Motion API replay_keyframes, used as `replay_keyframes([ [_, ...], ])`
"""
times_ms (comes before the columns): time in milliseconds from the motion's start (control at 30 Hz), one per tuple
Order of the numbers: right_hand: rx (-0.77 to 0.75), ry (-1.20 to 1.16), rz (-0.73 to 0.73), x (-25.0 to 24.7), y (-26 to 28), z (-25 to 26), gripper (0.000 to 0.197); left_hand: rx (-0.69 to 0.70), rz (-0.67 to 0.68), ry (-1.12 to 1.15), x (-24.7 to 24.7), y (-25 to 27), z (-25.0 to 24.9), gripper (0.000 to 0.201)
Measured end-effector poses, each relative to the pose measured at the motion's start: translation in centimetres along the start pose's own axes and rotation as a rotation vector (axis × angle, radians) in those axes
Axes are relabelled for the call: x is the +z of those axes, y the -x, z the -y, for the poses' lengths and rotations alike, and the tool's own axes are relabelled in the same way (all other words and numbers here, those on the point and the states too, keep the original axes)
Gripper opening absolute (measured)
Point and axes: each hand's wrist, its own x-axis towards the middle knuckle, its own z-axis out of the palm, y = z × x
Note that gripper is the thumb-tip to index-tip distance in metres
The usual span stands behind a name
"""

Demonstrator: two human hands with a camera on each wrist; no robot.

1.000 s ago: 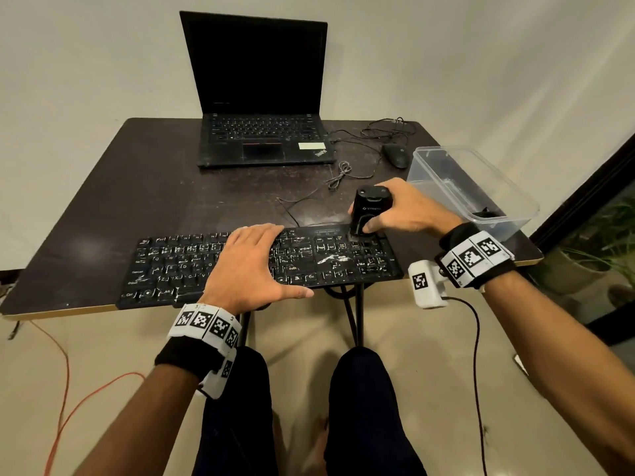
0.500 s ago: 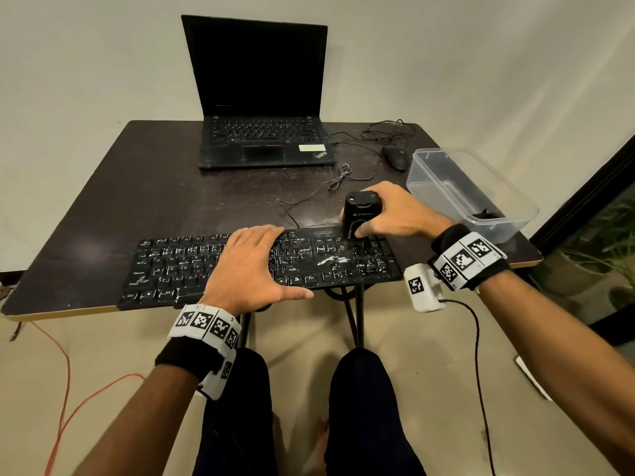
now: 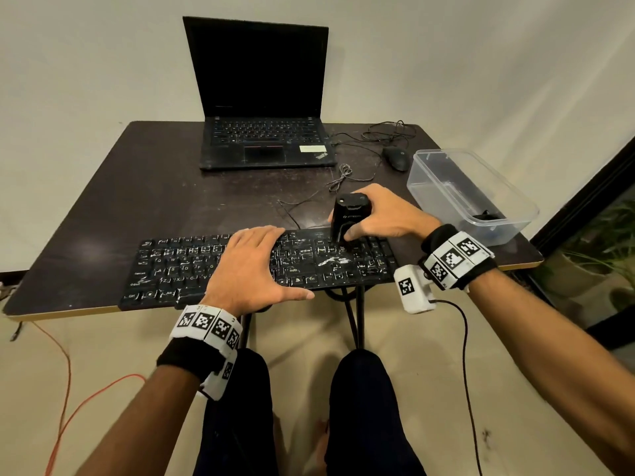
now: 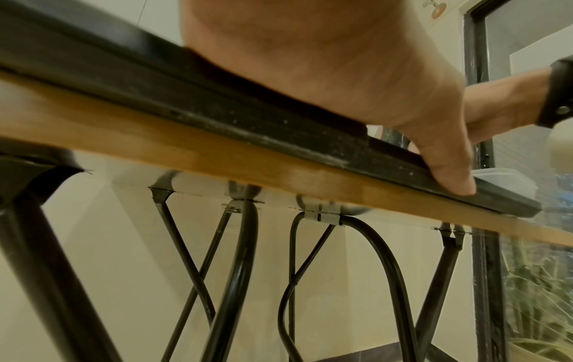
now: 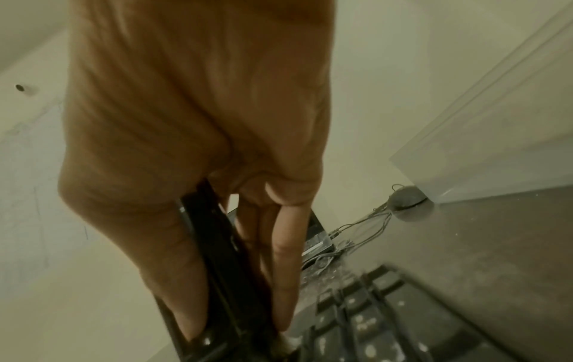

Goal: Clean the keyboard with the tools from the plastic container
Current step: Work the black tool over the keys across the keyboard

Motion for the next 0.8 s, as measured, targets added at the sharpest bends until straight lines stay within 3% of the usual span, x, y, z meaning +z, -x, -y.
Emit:
replay_keyframes([
  [67,0.01,-0.017,0.051,0.0,-0.3,0.1,0.039,-0.004,0.002,-0.003,0.0,0.0,0.1,0.132],
  [167,0.008,0.011,-0.032,0.0,-0.4,0.2,0.039,-0.008,0.01,-0.007,0.1,-0.1,0.1,0.133],
  [300,0.02,-0.042,0.09,0.0,-0.2,0.2,0.039,-0.006,0.006,-0.005,0.0,-0.1,0.0,0.133],
  [433,0.025,-0.017,0.004,-0.2,-0.1,0.4,0.04,-0.007,0.003,0.0,-0.1,0.0,-0.1,0.132],
  [500,0.045,-0.035,0.085,0.1,0.0,0.7,0.04,-0.006,0.006,-0.006,-0.1,0.0,-0.2,0.132],
  [633,0.068,0.034,0.02,0.7,-0.8,1.0,0.058,-0.011,0.008,-0.01,-0.1,0.1,-0.1,0.132],
  [800,0.081,0.017,0.056,1.2,-1.2,1.2,0.059,-0.011,0.01,-0.012,0.0,0.0,0.0,0.134],
])
